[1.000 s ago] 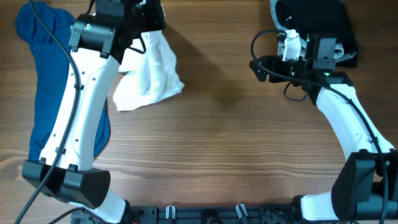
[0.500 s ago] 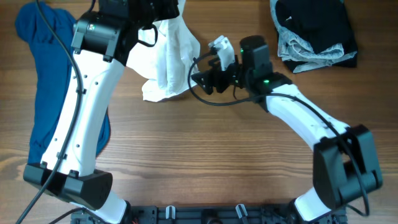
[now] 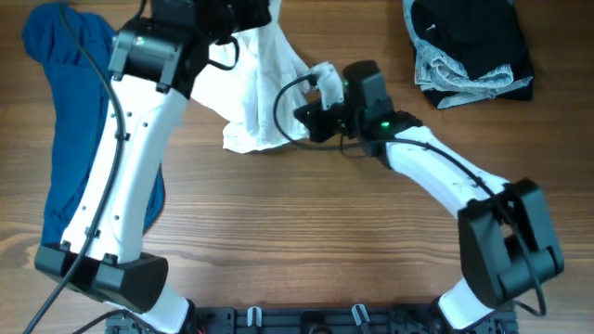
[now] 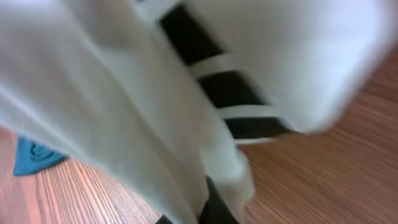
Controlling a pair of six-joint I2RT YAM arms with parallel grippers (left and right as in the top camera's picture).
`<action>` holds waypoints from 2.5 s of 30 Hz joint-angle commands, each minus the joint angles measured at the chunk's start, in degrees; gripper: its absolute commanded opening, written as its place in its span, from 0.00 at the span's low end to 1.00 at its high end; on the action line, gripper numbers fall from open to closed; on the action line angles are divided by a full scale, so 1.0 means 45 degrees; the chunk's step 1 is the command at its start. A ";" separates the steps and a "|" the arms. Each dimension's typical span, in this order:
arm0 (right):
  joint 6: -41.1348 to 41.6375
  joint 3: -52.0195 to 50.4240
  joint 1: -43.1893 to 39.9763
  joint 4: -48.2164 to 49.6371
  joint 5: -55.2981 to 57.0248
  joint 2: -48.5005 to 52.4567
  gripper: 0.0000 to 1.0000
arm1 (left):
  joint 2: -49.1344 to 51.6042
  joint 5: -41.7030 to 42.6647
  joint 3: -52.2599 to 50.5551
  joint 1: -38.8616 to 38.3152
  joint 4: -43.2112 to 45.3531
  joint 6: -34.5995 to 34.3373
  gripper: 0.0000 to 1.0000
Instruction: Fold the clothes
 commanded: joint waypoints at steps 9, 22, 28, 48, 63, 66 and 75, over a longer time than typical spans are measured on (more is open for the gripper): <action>-0.1622 0.2045 -0.1729 -0.4095 0.2652 -0.3905 0.04 | -0.2127 -0.0272 0.0350 0.2409 -0.0214 0.0991 0.04; -0.3580 0.9782 -0.2642 -1.0652 0.4847 -0.5921 0.04 | -0.9500 -0.5722 0.0350 0.2535 -0.0160 0.2589 0.04; -0.3891 0.9792 -0.2642 -1.0880 0.5382 -0.7728 0.04 | -1.0088 -0.6688 0.0350 0.2535 0.0087 0.3570 0.04; -0.3531 0.9792 -0.2642 -1.2371 0.6237 -0.8529 0.04 | -0.9704 -0.4410 0.0554 0.2535 -0.1885 0.4362 0.04; -0.3497 0.9792 -0.4226 -1.1511 0.6810 -0.1457 0.04 | -0.1933 -0.2934 0.0549 0.2448 -0.1530 0.4177 0.04; -0.3555 0.9792 -0.5217 -0.8762 0.5629 0.1651 0.04 | 0.1506 -0.2710 0.0549 0.2132 0.1073 0.4182 0.04; -0.2482 0.9806 -0.5430 -0.5105 0.4099 0.3920 1.00 | 0.4260 -0.3055 0.0631 0.2016 0.3599 0.4182 1.00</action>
